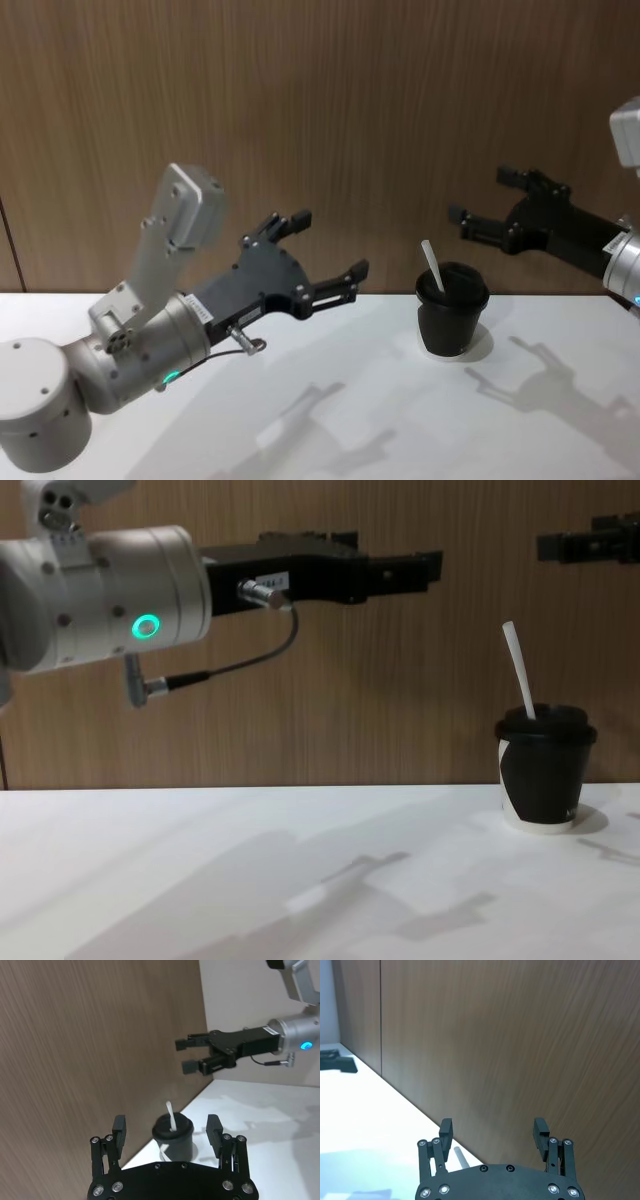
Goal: Pick up the straw with one hand, pass it to the other hand, and insert it into the cup.
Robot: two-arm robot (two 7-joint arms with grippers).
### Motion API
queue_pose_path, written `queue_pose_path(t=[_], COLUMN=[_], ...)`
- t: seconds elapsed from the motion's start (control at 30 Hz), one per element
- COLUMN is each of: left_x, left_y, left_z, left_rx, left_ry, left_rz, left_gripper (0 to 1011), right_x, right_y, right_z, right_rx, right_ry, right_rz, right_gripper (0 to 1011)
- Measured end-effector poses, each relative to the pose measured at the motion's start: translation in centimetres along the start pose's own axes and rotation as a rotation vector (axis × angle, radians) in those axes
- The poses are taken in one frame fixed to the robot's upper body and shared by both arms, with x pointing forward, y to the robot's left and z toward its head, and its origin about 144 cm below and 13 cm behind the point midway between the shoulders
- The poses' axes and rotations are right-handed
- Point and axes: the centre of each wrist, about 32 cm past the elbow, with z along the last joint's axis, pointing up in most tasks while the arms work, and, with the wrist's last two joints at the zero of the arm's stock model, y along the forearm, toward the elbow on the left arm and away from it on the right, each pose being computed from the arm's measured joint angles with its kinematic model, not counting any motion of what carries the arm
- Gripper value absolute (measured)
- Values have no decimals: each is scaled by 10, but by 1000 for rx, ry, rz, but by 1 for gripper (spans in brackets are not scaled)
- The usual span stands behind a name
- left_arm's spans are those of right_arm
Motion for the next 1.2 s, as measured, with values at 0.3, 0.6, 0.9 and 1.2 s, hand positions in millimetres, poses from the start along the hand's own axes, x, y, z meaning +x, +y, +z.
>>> queue_pose_path(t=[0.3, 0.6, 0.9, 1.2], left_x=[-7, -16, -21, -24], left_y=[-15, -27, -35, -39], left_z=[9, 13, 11, 10], left_rx=[-19, -42, -52, -56], left_ry=[-69, -117, -129, -132], left_rz=[72, 188, 273, 314], left_gripper=[1003, 1003, 1003, 1003], right_x=[-2, -5, -8, -11], right_y=[-10, -16, -20, -23], right_z=[-6, -11, -13, -14], right_rx=[34, 68, 88, 95], right_ry=[-25, -67, -96, -113], right_rz=[-4, -23, -21, -11], right_gripper=[1001, 1001, 1001, 1001])
